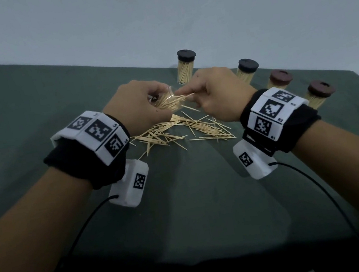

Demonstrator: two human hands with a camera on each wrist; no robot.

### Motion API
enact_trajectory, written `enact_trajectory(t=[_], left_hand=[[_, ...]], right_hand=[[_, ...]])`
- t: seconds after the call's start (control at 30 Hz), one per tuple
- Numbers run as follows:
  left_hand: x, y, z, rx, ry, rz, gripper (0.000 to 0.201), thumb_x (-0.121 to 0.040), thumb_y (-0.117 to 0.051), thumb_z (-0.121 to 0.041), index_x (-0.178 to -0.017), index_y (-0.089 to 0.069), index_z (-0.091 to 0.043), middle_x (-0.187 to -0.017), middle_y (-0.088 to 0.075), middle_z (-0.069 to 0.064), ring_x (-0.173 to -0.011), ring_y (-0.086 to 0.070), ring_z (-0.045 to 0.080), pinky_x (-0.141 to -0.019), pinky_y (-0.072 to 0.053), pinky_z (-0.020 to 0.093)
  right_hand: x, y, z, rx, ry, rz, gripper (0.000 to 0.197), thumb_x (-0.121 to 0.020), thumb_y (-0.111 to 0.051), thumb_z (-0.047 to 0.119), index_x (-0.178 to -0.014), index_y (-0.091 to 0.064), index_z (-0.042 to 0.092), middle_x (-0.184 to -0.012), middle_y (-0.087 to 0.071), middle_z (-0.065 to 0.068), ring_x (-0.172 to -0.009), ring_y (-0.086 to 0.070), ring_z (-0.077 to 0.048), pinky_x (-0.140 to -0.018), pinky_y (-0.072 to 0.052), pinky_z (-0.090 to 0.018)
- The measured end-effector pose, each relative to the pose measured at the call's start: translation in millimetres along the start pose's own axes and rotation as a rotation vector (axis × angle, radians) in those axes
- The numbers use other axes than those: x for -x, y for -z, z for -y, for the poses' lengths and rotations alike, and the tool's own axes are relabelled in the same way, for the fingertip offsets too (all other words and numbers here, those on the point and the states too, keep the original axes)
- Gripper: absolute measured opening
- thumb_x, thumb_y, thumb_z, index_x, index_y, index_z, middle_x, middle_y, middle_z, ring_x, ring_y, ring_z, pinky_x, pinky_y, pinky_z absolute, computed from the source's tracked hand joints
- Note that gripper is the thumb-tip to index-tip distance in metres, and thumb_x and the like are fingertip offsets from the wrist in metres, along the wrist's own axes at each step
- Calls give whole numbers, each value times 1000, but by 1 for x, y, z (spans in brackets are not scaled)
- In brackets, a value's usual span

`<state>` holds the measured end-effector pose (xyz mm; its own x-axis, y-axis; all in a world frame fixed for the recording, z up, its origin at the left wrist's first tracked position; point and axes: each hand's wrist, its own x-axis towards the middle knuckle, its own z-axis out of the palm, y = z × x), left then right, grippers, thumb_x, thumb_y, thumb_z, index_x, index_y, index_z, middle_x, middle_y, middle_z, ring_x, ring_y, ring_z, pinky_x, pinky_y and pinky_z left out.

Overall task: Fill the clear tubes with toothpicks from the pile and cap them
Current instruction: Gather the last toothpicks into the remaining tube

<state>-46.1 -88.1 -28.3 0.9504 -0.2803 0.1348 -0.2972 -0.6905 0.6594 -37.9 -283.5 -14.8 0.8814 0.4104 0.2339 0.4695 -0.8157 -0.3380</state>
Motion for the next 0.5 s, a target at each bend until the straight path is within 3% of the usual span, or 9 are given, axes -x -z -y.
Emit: enact_trajectory(t=[0.1,0.17,0.27,0.37,0.5], left_hand=[[0,0,-1,25,-14,10,42,-78,-77,-25,-118,-66,-35,-83,-61,-24,-86,-64,3,-54,-38,-1],[0,-1,-2,52,-15,25,40,-78,-77,-24,-114,-67,-36,-83,-64,-23,-86,-65,4,-56,-42,-1],[0,-2,-4,82,-8,30,41,-78,-77,-25,-116,-67,-36,-86,-66,-21,-88,-68,5,-60,-49,9],[-1,0,-3,92,-19,9,44,-79,-77,-26,-121,-66,-34,-88,-64,-24,-91,-66,3,-65,-46,9],[0,0,-2,95,-14,7,44,-78,-77,-27,-120,-66,-33,-87,-63,-25,-91,-66,3,-69,-45,9]], right_hand=[[0,0,1,-71,-61,-92,22,-89,-68,19,-110,-73,23,-86,-65,12,-70,-56,5,-62,-37,1],[0,-1,1,-126,-77,-152,15,-85,-73,22,-100,-76,23,-79,-66,14,-69,-58,7,-62,-39,1],[1,0,-1,-128,-60,-217,11,-81,-77,24,-92,-78,22,-78,-66,14,-69,-58,4,-62,-40,-2],[1,-1,-2,-61,-33,-189,12,-83,-75,19,-95,-78,22,-80,-59,17,-71,-52,2,-63,-34,1],[0,-3,0,-33,-3,-98,24,-89,-64,6,-105,-76,19,-93,-67,6,-84,-56,-3,-68,-33,2]])
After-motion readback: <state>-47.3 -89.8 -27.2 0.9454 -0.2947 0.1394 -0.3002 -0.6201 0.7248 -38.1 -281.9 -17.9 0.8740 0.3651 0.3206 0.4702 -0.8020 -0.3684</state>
